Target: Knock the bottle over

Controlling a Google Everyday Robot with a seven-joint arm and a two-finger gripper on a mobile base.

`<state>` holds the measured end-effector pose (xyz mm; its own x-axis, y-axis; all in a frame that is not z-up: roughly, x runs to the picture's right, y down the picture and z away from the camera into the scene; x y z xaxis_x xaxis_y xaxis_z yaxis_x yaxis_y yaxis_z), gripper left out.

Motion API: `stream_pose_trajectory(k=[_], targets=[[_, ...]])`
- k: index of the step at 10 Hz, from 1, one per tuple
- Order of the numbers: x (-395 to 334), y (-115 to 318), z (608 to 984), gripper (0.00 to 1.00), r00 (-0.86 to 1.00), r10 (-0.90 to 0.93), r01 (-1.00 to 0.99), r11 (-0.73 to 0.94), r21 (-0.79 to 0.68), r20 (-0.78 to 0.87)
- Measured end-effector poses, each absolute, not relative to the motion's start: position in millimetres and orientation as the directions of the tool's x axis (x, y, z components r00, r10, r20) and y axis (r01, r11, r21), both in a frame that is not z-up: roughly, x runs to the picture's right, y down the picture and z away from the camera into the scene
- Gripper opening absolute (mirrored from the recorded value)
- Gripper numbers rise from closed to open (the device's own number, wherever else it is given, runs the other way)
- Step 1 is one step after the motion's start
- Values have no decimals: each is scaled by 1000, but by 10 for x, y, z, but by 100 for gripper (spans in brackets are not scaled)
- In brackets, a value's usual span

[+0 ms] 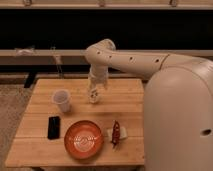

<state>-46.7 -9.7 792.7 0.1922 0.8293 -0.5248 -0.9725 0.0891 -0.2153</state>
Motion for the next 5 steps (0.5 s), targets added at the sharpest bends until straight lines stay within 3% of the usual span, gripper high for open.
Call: stream_pose_trajectory(k=[5], targets=[[-661,-298,8154,65,272,830,-948,143,-285,-488]])
